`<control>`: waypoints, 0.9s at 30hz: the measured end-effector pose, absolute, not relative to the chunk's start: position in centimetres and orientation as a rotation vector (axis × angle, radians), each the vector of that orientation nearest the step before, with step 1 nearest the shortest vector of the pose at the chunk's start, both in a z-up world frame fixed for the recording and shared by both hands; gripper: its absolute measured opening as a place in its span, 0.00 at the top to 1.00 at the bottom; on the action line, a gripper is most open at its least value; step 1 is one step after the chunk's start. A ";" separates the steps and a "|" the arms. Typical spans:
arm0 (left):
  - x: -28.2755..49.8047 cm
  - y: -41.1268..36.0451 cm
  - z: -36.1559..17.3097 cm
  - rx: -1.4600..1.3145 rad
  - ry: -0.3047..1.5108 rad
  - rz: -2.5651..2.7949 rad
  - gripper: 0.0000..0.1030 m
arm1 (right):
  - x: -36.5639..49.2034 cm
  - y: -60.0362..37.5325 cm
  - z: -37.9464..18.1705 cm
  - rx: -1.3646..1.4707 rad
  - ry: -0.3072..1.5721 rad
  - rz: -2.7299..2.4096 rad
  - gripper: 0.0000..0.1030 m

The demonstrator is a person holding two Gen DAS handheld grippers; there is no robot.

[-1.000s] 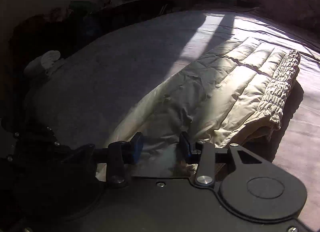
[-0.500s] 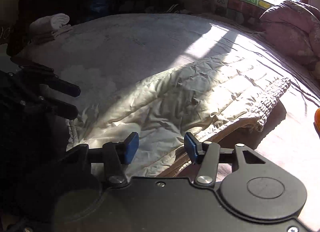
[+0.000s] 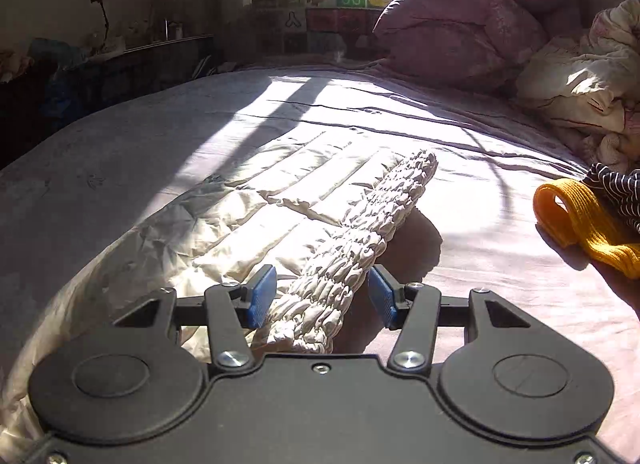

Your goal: Fold clothes

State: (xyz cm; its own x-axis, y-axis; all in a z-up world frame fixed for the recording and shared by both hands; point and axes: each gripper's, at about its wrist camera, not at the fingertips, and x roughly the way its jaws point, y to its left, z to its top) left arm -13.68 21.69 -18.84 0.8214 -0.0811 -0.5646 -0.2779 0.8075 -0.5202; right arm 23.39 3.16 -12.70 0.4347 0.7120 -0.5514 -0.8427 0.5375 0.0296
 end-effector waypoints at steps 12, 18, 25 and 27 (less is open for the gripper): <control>-12.9 22.7 -19.3 -0.708 0.622 0.104 0.44 | 34.6 11.6 -15.3 -0.264 0.627 1.094 0.47; -12.5 23.6 -19.9 -0.786 0.600 0.098 0.43 | 35.4 11.4 -16.8 -0.173 0.650 1.092 0.44; -12.4 24.0 -20.1 -0.826 0.592 0.073 0.43 | 33.2 6.9 -14.9 -0.033 0.602 1.040 0.37; -12.4 24.0 -20.4 -0.837 0.583 0.068 0.43 | 32.0 5.6 -14.7 0.004 0.651 1.037 0.36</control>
State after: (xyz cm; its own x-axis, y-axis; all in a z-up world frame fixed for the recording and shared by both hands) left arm -12.41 24.05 -20.35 0.8420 -0.1671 -0.5129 -0.2803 0.6769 -0.6806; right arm 31.96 5.58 -14.68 0.3395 0.7979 -0.4981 -0.7958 0.5259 0.3002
